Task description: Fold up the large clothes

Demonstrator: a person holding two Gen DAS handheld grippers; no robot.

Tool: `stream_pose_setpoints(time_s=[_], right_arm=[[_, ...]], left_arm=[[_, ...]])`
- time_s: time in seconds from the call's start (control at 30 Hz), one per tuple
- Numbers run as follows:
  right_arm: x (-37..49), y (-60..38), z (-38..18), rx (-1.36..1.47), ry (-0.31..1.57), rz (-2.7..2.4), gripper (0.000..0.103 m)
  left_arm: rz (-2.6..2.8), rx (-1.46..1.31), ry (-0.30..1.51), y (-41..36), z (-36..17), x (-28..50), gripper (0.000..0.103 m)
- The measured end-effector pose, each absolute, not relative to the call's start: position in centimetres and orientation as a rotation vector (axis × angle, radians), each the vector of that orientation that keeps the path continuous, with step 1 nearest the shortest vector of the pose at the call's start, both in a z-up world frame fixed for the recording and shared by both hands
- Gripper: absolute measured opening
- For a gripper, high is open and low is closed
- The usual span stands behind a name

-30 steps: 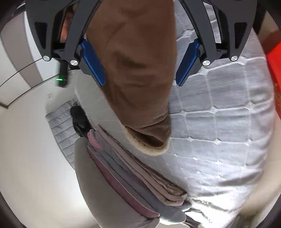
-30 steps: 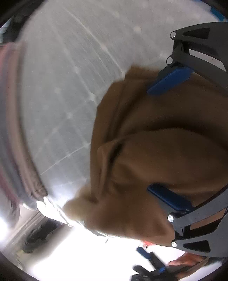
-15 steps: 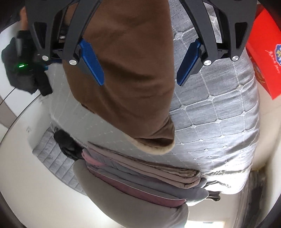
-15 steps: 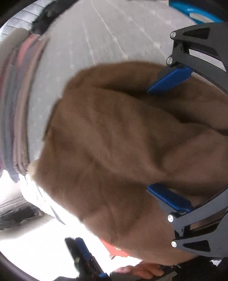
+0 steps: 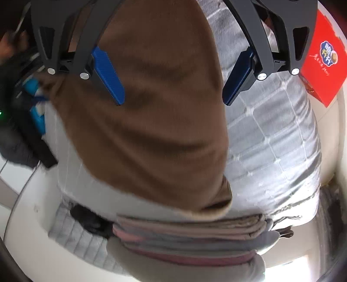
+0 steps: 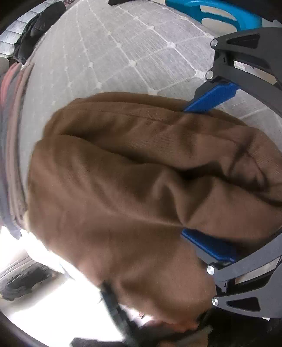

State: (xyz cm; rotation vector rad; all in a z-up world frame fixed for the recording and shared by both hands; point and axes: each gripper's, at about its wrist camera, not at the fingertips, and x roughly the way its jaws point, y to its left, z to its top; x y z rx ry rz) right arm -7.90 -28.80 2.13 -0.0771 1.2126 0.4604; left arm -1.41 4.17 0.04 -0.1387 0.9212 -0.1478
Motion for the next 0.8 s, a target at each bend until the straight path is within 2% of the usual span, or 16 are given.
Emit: stream_pose_setpoints(time_s=[0.17, 0.33, 0.47, 0.6, 0.8], right_arm=[[-7.7, -35.3, 2.1, 0.349, 1.266, 0.536, 0.098], [-8.6, -40.1, 0.1, 0.484, 1.318, 0.447, 0.098], [-7.5, -40.9, -2.8, 0.654, 1.396, 0.522, 0.098], [-7.0, -40.8, -5.4, 0.927, 1.406, 0.649, 0.098], [-5.6, -39.1, -7.2, 1.005, 1.424, 0.714, 0.098]], left_arm=[[-0.170, -0.247, 0.875, 7.1, 1.3, -5.0, 0.088], [-0.109, -0.368, 0.924, 12.1, 1.5, -6.4, 0.088], [-0.119, -0.521, 1.036, 15.0, -0.7, -5.8, 0.088], [-0.197, -0.642, 1.085, 15.0, -2.7, -6.2, 0.088], [-0.232, -0.611, 1.114, 12.8, -3.3, -6.2, 0.088]])
